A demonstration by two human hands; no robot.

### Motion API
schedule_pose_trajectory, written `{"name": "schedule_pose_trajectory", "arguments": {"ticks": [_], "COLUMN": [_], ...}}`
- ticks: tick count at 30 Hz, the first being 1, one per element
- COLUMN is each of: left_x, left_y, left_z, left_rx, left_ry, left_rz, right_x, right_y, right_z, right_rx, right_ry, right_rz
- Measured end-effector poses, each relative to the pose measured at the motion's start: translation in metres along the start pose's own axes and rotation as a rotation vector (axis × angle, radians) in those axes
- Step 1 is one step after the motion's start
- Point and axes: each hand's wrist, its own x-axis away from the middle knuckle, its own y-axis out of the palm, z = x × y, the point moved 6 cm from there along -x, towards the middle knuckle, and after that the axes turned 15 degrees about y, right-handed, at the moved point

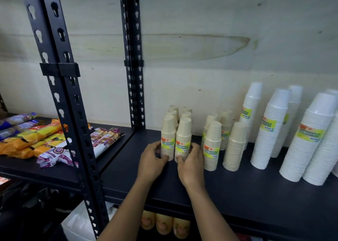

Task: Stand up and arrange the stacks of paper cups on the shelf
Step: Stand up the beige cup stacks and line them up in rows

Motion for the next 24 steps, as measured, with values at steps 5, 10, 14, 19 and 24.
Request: {"name": "schedule_pose_trajectory", "arguments": {"ticks": [5, 10, 14, 19, 24], "left_x": [0.000, 0.000, 0.000, 0.004, 0.015], "left_y": [-0.001, 0.000, -0.001, -0.003, -0.009], "left_z": [0.001, 0.003, 0.004, 0.000, 0.019], "left_rx": [-0.014, -0.026, -0.045, -0.090, -0.167], "left_ry": [0.013, 0.007, -0.004, -0.094, -0.131], "left_rz": [0.007, -0.002, -0.016, -0.025, -0.002], "right_x": [-0.001, -0.002, -0.002, 0.000, 0.009], "right_y": [0.000, 0.001, 0.001, -0.006, -0.025], "right_z": [0.000, 0.001, 0.002, 0.004, 0.006], "right_rx": [-0.013, -0.027, -0.021, -0.033, 0.031], "right_ry": [0.013, 0.024, 0.042, 0.095, 0.090], "right_rz": [-0.008, -0.003, -0.047, -0.141, -0.255]}}
